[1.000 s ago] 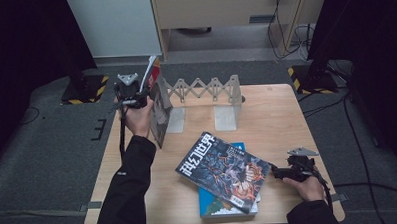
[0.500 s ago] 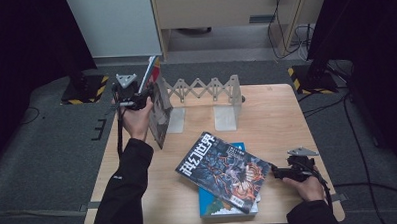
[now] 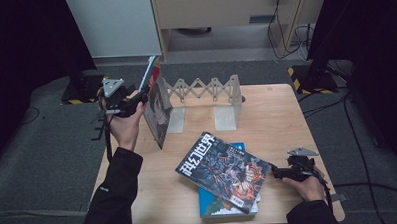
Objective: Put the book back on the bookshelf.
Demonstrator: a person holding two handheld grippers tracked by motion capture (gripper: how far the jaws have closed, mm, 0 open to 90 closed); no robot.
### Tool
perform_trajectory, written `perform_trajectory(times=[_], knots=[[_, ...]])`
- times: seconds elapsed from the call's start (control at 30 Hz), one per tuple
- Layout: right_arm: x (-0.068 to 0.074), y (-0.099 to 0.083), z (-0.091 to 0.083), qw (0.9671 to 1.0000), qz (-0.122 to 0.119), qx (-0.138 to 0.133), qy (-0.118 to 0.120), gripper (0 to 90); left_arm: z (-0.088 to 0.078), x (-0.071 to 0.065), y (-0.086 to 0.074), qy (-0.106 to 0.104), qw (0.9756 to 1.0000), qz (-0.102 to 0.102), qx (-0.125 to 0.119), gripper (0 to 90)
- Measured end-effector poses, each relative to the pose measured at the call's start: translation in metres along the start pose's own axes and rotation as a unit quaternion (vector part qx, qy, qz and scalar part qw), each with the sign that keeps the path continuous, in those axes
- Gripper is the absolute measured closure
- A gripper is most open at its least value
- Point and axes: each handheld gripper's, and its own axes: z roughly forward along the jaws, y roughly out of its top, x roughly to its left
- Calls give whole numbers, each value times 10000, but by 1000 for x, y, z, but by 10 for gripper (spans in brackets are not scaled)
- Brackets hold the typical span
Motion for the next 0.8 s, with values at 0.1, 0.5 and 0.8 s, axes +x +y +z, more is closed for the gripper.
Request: perform_trajectory(times=[0.1,0.5,0.8], knots=[[0,0,0,10000,21,5,4,4,-10,2,0,-115,9999,-29,-35,451],[-1,0,0,10000,13,-1,16,6,-40,1,-28,-465,9988,148,72,374],[0,0,0,10000,13,3,15,6,-48,0,-66,-731,9959,234,487,341]])
